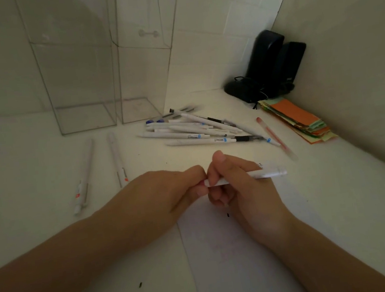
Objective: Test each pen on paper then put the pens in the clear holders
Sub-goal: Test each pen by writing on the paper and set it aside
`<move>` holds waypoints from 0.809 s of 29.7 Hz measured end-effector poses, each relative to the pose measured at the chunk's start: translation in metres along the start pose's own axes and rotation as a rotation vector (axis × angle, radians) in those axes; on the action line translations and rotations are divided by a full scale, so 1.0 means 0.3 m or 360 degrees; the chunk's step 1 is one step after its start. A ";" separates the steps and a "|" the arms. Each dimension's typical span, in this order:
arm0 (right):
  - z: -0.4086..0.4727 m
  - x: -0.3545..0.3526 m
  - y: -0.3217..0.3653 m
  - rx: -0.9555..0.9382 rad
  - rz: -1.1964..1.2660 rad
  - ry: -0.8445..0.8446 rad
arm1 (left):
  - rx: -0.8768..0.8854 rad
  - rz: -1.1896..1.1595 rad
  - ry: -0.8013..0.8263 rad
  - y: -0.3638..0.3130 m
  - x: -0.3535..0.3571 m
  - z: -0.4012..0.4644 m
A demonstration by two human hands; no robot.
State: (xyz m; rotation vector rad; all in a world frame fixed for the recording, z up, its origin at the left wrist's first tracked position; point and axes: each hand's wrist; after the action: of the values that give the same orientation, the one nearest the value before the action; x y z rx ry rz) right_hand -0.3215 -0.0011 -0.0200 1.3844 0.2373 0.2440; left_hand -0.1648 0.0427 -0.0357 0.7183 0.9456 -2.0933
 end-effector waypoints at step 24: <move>0.000 -0.027 -0.029 -0.0126 -0.0664 -0.0261 | -0.0004 0.0228 0.0154 0.015 -0.018 -0.011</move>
State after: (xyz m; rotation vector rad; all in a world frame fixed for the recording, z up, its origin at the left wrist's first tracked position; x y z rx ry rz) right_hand -0.3290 -0.0051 -0.0285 1.2377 0.3689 -0.2035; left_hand -0.1576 0.0454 -0.0356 0.8669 0.9206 -1.9473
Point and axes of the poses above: each hand's wrist, its own z-axis towards the middle knuckle, its own x-axis out of the palm, y = z × x, and after that the axes turned 14 degrees about -y, right-handed
